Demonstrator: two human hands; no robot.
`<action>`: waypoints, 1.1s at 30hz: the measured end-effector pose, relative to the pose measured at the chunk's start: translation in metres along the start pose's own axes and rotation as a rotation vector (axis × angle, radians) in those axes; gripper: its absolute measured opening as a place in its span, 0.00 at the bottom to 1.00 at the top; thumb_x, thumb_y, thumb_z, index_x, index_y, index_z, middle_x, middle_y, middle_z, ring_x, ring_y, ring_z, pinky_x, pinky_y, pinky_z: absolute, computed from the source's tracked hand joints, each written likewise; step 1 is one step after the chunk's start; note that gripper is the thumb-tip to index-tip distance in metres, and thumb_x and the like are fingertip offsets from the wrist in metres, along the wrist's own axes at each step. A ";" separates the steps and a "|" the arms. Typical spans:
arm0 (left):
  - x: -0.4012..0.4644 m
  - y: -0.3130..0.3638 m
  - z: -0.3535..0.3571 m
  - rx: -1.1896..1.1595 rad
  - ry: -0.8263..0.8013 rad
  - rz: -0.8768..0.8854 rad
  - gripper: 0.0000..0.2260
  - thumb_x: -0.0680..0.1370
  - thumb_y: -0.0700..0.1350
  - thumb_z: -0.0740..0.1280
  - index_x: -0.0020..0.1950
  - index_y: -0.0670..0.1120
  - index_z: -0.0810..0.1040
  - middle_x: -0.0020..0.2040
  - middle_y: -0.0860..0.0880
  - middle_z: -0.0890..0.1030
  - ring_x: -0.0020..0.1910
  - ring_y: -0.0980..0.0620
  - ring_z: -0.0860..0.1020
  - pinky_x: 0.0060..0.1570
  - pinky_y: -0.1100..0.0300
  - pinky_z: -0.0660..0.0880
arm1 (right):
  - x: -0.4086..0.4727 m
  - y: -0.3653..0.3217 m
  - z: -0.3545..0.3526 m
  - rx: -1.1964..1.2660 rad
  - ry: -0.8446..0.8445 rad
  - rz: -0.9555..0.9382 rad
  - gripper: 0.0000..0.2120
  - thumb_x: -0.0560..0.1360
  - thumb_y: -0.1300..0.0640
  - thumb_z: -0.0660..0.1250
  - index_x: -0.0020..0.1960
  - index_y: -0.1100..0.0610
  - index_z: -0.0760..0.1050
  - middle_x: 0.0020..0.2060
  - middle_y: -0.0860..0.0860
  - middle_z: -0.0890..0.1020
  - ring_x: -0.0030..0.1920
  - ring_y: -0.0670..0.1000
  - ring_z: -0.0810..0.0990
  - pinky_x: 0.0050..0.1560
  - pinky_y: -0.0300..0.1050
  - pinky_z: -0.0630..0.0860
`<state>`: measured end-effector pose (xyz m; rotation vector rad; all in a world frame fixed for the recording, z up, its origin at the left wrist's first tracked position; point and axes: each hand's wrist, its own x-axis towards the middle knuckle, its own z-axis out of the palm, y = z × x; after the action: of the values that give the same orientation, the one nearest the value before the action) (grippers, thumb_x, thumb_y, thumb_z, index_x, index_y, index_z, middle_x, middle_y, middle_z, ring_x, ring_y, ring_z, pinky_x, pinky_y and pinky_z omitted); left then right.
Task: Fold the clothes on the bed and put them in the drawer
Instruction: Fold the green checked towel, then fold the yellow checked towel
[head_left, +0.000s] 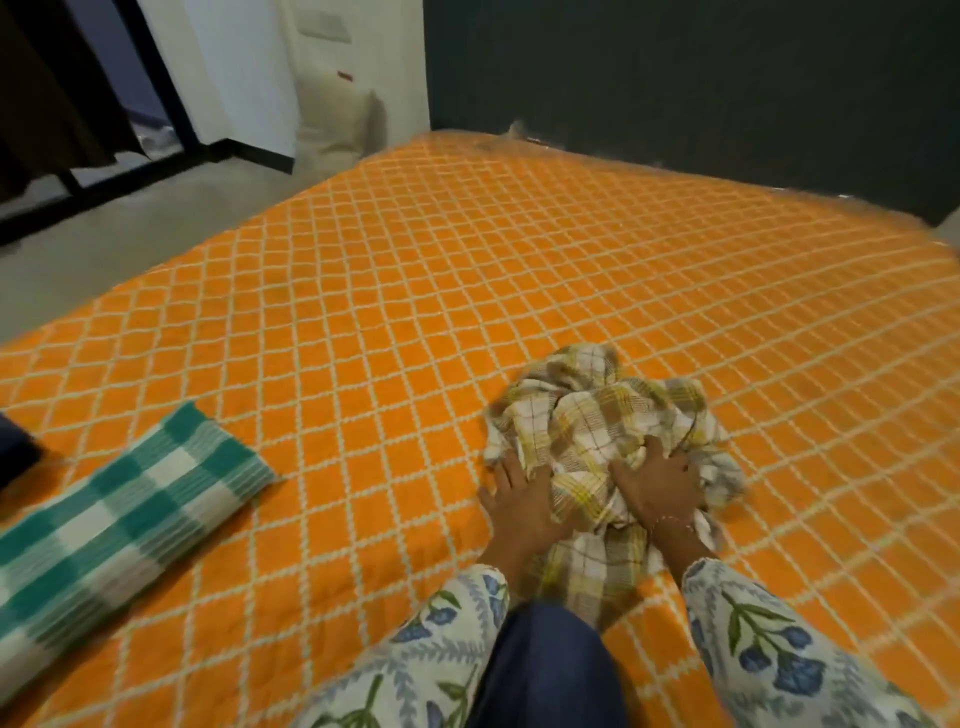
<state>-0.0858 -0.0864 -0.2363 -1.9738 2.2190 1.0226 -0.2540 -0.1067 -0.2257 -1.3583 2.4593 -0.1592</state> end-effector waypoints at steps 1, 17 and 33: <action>-0.001 -0.004 0.000 -0.003 0.050 0.017 0.34 0.75 0.55 0.68 0.76 0.50 0.56 0.77 0.39 0.42 0.76 0.37 0.42 0.68 0.33 0.48 | -0.003 -0.005 -0.001 0.057 0.008 -0.025 0.32 0.75 0.40 0.63 0.73 0.54 0.61 0.70 0.65 0.64 0.68 0.67 0.65 0.63 0.65 0.68; -0.153 -0.087 -0.236 -1.090 0.426 -0.188 0.20 0.80 0.40 0.62 0.72 0.43 0.64 0.65 0.45 0.70 0.64 0.42 0.70 0.48 0.54 0.67 | -0.135 -0.205 -0.073 0.597 -0.395 -0.595 0.38 0.76 0.34 0.55 0.78 0.51 0.47 0.77 0.55 0.52 0.76 0.60 0.53 0.72 0.64 0.56; -0.269 -0.110 -0.318 -1.221 0.385 -0.257 0.13 0.80 0.40 0.58 0.36 0.42 0.72 0.31 0.46 0.73 0.30 0.49 0.71 0.32 0.58 0.69 | -0.316 -0.255 -0.152 0.519 -0.058 -1.250 0.12 0.73 0.48 0.70 0.46 0.56 0.84 0.39 0.52 0.84 0.39 0.50 0.80 0.41 0.47 0.75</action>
<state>0.1986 0.0055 0.0740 -2.9114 1.3664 2.4814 0.0558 0.0114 0.0539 -2.2862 1.0406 -0.9130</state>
